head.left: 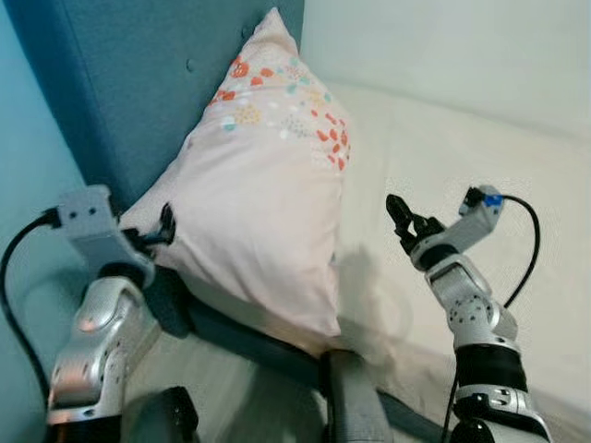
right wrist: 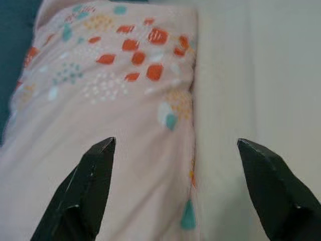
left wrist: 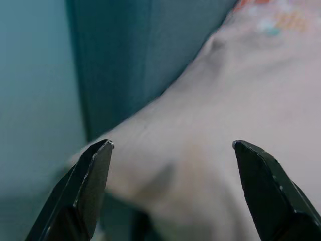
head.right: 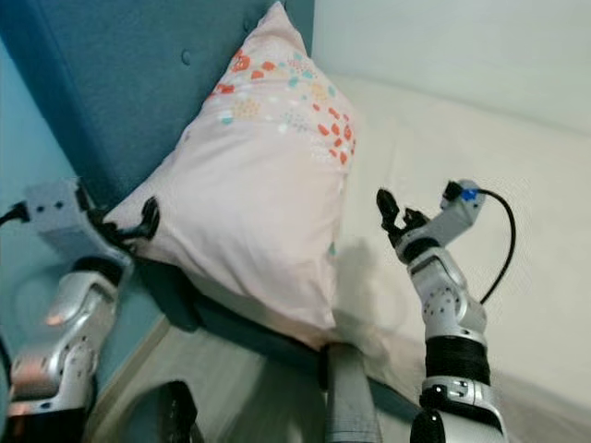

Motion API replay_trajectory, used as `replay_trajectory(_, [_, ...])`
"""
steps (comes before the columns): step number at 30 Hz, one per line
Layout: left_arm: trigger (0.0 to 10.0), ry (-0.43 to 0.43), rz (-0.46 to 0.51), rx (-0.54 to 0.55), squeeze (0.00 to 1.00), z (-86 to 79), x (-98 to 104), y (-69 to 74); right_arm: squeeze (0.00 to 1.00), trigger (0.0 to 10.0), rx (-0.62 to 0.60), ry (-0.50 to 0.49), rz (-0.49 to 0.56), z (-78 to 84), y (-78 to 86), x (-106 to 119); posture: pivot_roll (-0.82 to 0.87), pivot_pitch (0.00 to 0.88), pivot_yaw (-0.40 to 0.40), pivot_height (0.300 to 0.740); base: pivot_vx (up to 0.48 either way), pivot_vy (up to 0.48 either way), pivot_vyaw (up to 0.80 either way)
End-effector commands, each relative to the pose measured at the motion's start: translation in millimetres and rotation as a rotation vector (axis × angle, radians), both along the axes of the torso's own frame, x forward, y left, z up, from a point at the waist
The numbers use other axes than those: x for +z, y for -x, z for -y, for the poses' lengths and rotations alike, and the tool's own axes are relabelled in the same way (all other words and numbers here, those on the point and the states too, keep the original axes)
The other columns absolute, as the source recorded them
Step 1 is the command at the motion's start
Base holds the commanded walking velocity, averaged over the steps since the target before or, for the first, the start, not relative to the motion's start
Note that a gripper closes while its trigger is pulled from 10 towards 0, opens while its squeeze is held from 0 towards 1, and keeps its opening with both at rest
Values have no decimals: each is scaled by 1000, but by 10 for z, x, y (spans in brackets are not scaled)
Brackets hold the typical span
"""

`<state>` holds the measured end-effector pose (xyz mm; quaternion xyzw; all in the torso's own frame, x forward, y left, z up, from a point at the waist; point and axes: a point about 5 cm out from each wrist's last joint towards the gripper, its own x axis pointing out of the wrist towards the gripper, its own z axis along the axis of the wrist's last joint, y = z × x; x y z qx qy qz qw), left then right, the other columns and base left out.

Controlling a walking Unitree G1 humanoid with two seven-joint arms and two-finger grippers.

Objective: Clean up the room

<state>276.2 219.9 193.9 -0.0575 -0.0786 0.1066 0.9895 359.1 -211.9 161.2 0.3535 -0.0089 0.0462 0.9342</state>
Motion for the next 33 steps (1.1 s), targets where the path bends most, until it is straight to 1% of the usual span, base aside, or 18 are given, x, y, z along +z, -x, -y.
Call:
replay_trajectory(1, [10000,-11,-29,29,0,-67,-22,46,1000,10000,-10,-33,-15,40,18,-86,46,309,-38,495,0,0,0])
replay_trajectory(3, [10000,-30,-75,37,0,-120,-33,176,1000,10000,-7,-149,19,101,-22,-114,82,379,-20,495,0,0,0])
replay_trajectory(4, [10000,-30,-75,37,0,-120,-33,176,1000,10000,-7,-149,19,101,-22,-114,82,379,-20,495,0,0,0])
replay_trajectory(5, [10000,-39,-84,37,0,-141,-12,267,1000,10000,-1,-189,40,112,-10,-109,98,410,-16,495,0,0,0])
replay_trajectory(7, [10000,-39,-84,37,0,-141,-12,267,1000,10000,-1,-189,40,112,-10,-109,98,410,-16,495,0,0,0])
replay_trajectory(8, [10000,-44,-94,26,0,-133,5,326,1000,10000,18,-238,64,110,-18,-103,112,437,-11,495,0,0,0])
replay_trajectory(9, [10000,-44,-94,26,0,-133,5,326,1000,10000,18,-238,64,110,-18,-103,112,437,-11,495,0,0,0])
replay_trajectory(13, [10000,-44,-118,-11,0,-43,66,443,1000,10000,65,-316,42,35,-131,-149,134,499,1,495,0,0,0])
replay_trajectory(14, [10000,-46,-123,-18,0,-26,83,471,0,10000,111,-335,66,-20,-149,-117,145,517,4,495,0,0,0])
replay_trajectory(15, [10000,-47,-127,-22,0,-10,95,490,0,10000,165,-350,87,-103,-177,-72,150,524,2,495,0,0,0])
replay_trajectory(16, [10000,-47,-127,-22,0,-10,95,490,0,10000,165,-350,87,-103,-177,-72,150,524,2,495,0,0,0])
replay_trajectory(17, [10000,-47,-137,-26,0,4,118,520,0,10000,234,-366,111,-221,-224,-6,152,527,2,495,0,0,0])
replay_trajectory(21, [10000,-44,-142,-31,0,19,143,540,0,10000,302,-393,126,-384,-285,89,156,526,0,495,0,0,0])
replay_trajectory(24, [10000,-44,-144,-34,0,29,167,552,0,10000,366,-414,124,-517,-314,138,159,524,0,495,0,0,0])
replay_trajectory(25, [10000,-46,-146,-35,0,34,186,555,0,10000,416,-388,86,-644,-340,146,166,516,1,495,0,0,0])
replay_trajectory(29, [10000,-47,-145,-34,0,34,202,553,0,10000,468,-433,101,-726,-345,195,164,510,-2,495,0,0,0])
replay_trajectory(31, [10000,-44,-143,-32,0,48,216,529,0,10000,605,-461,180,-804,-295,260,163,496,-8,495,0,0,0])
replay_trajectory(33, [10000,-41,-142,-32,0,57,219,522,0,10000,621,-436,171,-823,-285,236,161,491,-11,495,0,0,0])
